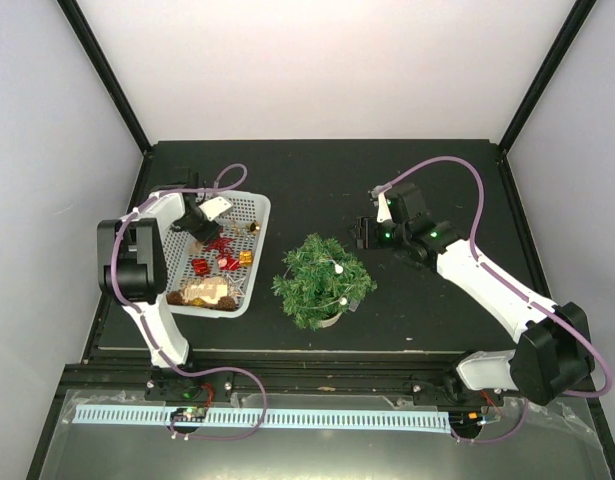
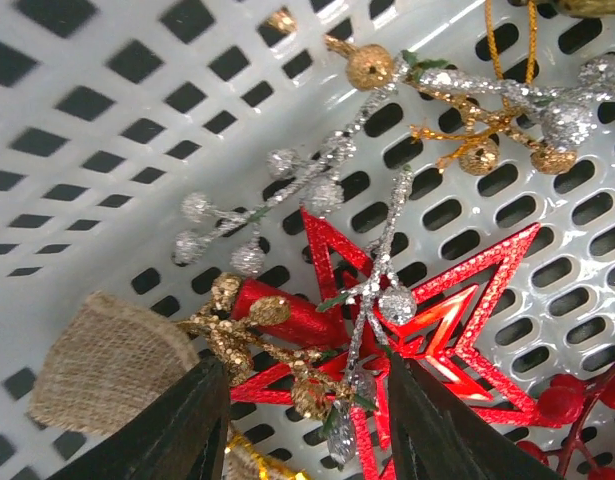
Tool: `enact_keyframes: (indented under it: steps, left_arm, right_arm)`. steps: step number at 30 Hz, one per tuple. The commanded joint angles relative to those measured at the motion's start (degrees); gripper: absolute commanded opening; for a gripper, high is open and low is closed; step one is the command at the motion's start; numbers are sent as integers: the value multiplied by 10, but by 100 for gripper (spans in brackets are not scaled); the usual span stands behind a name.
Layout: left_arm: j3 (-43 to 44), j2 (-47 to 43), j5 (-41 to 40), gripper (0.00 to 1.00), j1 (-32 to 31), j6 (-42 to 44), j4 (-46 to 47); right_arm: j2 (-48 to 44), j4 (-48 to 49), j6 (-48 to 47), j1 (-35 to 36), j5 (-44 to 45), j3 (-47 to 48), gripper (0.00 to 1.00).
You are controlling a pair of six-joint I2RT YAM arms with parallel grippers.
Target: Decorate the small christmas tree
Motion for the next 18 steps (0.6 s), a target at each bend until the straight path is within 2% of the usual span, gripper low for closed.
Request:
enact_keyframes:
  steps: [1, 4, 8, 11, 14, 18]
  left_arm:
    - [14, 16, 23, 44, -15, 0, -27]
    - [5, 11, 49, 41, -24, 21, -55]
    - [1, -9, 109, 31, -25, 60, -110]
    - [2, -32, 147, 17, -25, 91, -146]
    - [-1, -59, 150, 5, -22, 92, -143]
    - [-10, -91, 126, 3, -14, 76, -101]
  right_arm:
    - [4, 10, -8, -5, -2, 16, 65]
    - [4, 10, -9, -5, -2, 16, 65]
    - [3, 9, -8, -5, -4, 16, 65]
    - [4, 10, -8, -5, -2, 16, 65]
    - [3, 11, -7, -5, -4, 15, 65]
    - [5, 11, -6, -5, -4, 15, 65]
